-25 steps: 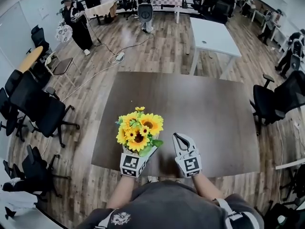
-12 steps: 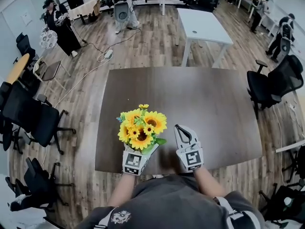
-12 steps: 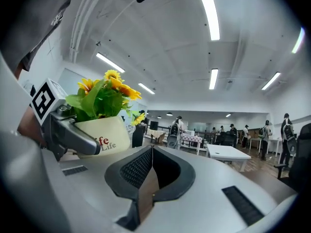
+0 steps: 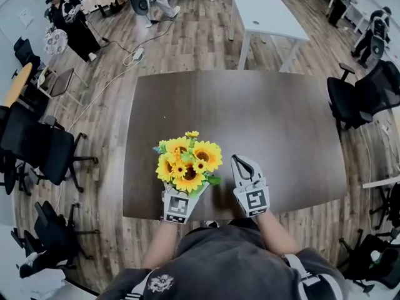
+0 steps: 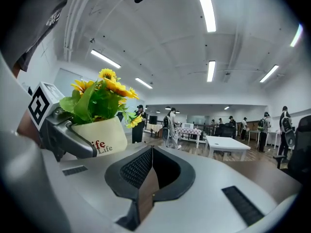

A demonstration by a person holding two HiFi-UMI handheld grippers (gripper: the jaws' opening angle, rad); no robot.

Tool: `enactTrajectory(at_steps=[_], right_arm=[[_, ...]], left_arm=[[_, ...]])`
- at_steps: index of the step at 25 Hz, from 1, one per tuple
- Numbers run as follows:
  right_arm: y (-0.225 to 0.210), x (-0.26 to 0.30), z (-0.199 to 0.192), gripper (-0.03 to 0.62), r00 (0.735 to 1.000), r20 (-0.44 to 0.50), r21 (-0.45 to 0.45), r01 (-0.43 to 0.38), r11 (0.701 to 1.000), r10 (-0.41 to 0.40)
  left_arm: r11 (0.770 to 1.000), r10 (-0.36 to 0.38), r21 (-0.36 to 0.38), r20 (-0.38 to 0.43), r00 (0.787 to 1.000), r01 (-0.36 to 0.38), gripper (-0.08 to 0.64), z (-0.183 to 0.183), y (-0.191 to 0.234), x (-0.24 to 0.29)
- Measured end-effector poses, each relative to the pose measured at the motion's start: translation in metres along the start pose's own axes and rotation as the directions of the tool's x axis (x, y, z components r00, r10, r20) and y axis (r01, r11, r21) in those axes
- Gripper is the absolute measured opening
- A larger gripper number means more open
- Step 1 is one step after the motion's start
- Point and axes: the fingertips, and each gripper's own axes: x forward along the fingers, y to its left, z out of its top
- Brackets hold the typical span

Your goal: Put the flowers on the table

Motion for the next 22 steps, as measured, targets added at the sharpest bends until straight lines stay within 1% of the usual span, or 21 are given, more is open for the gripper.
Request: enactTrajectory(at_steps=[5, 8, 10, 13, 16, 22], right_arm=[[-0.012, 0.01, -0.013, 0.023, 1.0, -0.001, 0.022, 0.003, 1.0, -0.003], [-0.003, 0.015, -0.026, 0.023, 0.999, -0.038, 0.016, -0.027, 0.999, 0.028], [-0.001, 0.02, -0.034, 0.023, 0.998, -0.048, 0.021, -0.035, 0.999, 0.036], [-0.003, 0.024, -0.045, 0.023, 0.996, -0.077, 0.024, -0.048, 0.999, 0.049], [-0.005, 0.024, -0.057, 0.023, 0.995, -0.092, 0.034, -0.047, 0.998, 0.05], [-0.011, 0.025, -0.09, 0.023, 0.985, -0.17, 0.062, -0.025, 0.998, 0.036]], left_arm=[[1.0, -0.017, -0.023, -0.019, 1.0, 0.016, 0.557, -0.014, -0.009, 0.015], [0.998, -0.024, -0.055, -0.048, 0.999, 0.021, 0.557, -0.039, -0.009, 0.021], [0.998, -0.026, -0.061, -0.079, 0.997, 0.021, 0.557, -0.059, -0.01, 0.025], [0.998, -0.031, -0.052, -0.145, 0.989, 0.024, 0.557, -0.093, -0.019, 0.033], [0.998, -0.039, -0.06, -0.203, 0.978, 0.027, 0.557, -0.125, -0.03, 0.036], [0.996, -0.07, -0.073, -0.261, 0.963, 0.053, 0.557, -0.154, -0.039, 0.046]])
